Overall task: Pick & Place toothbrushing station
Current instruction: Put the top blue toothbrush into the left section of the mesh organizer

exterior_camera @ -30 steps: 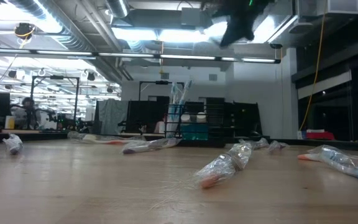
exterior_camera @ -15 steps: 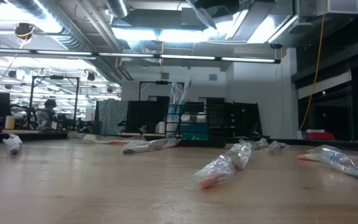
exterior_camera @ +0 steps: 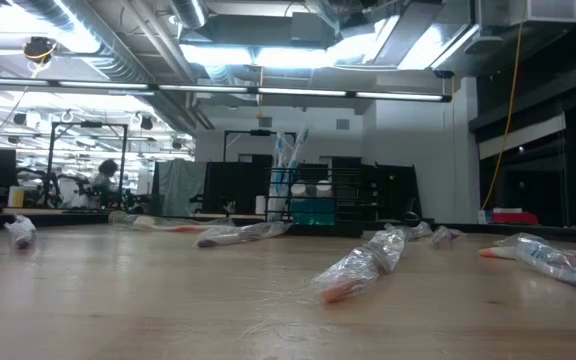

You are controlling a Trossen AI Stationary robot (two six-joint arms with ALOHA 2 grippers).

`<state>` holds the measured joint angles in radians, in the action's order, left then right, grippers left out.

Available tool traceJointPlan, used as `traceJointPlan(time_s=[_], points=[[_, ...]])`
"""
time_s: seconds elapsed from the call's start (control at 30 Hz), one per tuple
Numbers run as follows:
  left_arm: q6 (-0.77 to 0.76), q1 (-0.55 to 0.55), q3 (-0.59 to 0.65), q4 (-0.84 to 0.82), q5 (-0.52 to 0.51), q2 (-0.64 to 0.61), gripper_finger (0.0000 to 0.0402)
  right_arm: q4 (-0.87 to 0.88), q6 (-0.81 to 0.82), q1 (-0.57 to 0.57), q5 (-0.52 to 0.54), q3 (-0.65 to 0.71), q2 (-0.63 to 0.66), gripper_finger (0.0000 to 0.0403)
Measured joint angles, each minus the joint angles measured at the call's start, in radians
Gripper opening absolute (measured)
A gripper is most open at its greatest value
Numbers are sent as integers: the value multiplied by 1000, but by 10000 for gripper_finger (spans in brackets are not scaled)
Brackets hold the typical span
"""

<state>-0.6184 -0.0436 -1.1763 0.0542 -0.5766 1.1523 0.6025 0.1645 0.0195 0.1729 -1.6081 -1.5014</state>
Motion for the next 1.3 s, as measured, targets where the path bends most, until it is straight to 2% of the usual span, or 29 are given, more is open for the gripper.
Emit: traceJointPlan(time_s=[0.2,0.4,0.53,0.7,0.8,0.9,1.0,1.17,1.3], points=[[-8,22,1,52,52,35,208,-22,3,-13,-13,0,-34,13],[-27,41,1,56,65,49,181,-37,3,-30,-34,0,-46,13],[-42,52,1,58,82,48,129,-41,0,-32,-28,0,-46,13],[-52,70,1,64,134,48,21,-45,2,-35,-31,0,-45,13],[-52,76,1,75,146,47,10,-52,3,-37,-35,0,-45,13],[-50,85,0,102,162,42,3,-73,-13,-36,-94,0,-45,14],[-31,94,-1,112,158,29,0,-118,-15,-37,-149,0,-45,50],[-7,114,0,99,153,2,0,-153,-9,-46,-162,0,-33,153],[13,119,0,97,162,-7,0,-157,15,-42,-154,0,-19,217]])
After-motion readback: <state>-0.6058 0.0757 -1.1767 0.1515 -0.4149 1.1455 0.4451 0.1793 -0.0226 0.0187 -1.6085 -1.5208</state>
